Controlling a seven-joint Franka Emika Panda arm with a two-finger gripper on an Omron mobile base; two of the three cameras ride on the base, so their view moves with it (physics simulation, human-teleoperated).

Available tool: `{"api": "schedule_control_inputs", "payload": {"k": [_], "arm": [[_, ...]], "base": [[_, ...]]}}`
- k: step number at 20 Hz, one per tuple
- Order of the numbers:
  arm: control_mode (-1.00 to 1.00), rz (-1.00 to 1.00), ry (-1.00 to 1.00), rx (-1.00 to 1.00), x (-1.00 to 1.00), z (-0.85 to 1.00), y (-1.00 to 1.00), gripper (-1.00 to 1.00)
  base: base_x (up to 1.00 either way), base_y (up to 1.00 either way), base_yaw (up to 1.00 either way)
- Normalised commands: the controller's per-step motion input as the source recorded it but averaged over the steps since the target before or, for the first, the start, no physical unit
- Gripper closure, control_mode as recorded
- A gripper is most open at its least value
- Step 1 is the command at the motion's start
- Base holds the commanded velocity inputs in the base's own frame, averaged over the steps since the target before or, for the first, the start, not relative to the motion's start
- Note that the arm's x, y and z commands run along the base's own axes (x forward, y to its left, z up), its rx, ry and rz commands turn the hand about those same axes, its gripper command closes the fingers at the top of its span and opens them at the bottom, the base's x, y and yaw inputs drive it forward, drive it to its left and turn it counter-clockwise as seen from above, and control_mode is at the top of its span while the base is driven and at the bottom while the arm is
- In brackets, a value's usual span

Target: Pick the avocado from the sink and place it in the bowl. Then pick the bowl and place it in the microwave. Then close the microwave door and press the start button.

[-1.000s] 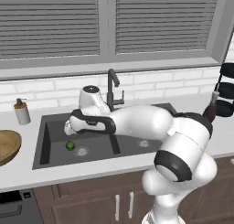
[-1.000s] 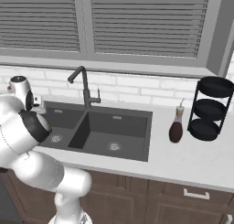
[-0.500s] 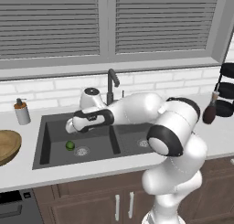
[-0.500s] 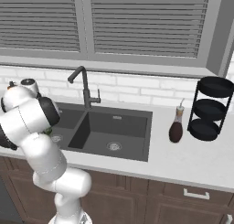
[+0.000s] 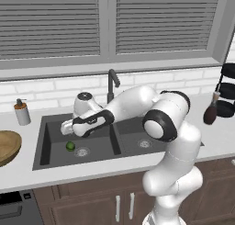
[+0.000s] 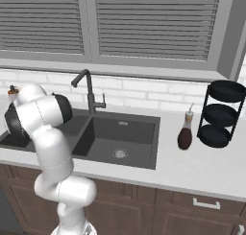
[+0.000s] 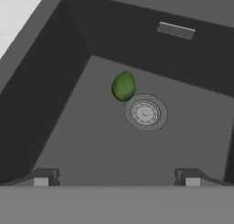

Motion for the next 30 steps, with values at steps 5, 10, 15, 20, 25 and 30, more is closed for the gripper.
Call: {"api": "schedule_control_inputs", "payload": {"k": [5,10,15,20,25,30], "arm": [[-1.0,-0.06,0.0,0.0,0.17,-0.26,0.0,-1.0],[-1.0,-0.06,0.0,0.0,0.09,-0.34,0.05,-1.0],[-1.0,-0.05,0.0,0.0,0.15,-0.4,0.0,-1.0],[-1.0,-0.05,0.0,0.0,0.26,-0.36,0.09,-1.0],[-1.0,-0.07,0.0,0.0,0.41,-0.19,0.29,-1.0],[-1.0,-0.07,0.0,0.0,0.51,-0.11,0.31,-1.0]], "base": [[0.0,0.0,0.0],[0.0,0.0,0.0],[0.0,0.0,0.0],[0.0,0.0,0.0],[0.0,0.0,0.0],[0.0,0.0,0.0]]}}
